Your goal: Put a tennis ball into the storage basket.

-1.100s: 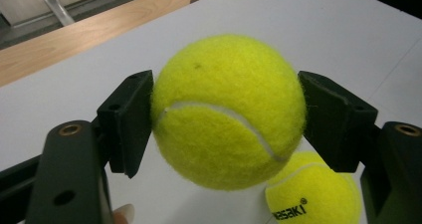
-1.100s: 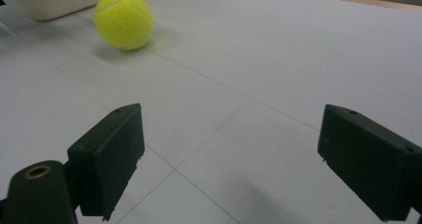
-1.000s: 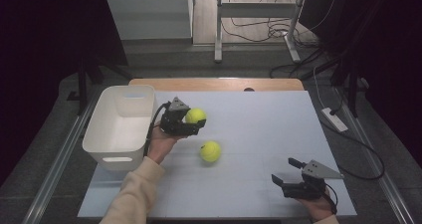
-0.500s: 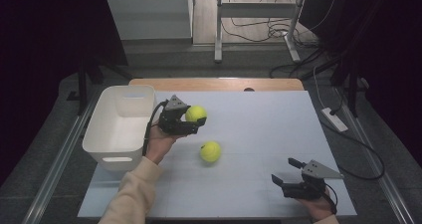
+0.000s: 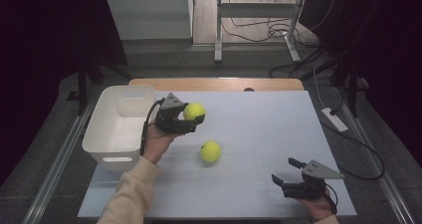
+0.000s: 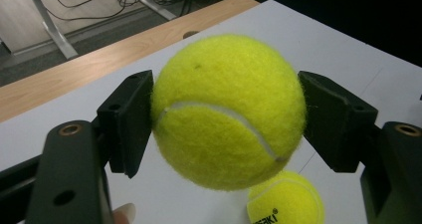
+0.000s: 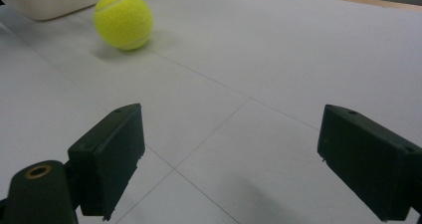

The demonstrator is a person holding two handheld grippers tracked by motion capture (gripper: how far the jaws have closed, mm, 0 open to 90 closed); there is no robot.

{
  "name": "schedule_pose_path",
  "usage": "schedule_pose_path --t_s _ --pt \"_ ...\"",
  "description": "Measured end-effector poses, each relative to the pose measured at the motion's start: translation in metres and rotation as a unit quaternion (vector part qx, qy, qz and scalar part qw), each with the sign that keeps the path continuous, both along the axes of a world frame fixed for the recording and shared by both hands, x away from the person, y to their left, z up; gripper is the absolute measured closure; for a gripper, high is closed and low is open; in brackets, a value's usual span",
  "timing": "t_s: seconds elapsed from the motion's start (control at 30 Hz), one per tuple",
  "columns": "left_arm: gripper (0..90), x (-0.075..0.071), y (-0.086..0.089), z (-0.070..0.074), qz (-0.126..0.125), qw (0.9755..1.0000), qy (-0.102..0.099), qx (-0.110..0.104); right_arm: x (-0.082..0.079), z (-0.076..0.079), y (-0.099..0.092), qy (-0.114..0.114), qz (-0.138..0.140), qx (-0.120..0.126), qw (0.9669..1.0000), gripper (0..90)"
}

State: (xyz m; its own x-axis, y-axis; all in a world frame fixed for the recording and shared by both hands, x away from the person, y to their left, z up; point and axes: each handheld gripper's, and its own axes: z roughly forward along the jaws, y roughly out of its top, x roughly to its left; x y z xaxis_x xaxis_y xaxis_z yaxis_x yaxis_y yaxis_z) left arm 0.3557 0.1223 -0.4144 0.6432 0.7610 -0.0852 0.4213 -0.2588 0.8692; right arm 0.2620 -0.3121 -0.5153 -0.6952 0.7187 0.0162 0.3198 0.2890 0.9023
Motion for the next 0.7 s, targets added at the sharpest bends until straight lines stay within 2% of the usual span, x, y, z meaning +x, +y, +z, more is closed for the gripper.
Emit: schedule_pose_path --t_s 0.7 --pt "26.9 -0.007 0.014 0.014 0.009 0.9997 -0.017 -0.014 0.000 0.000 -0.001 -0.002 -0.002 0.002 1.0000 11.1"
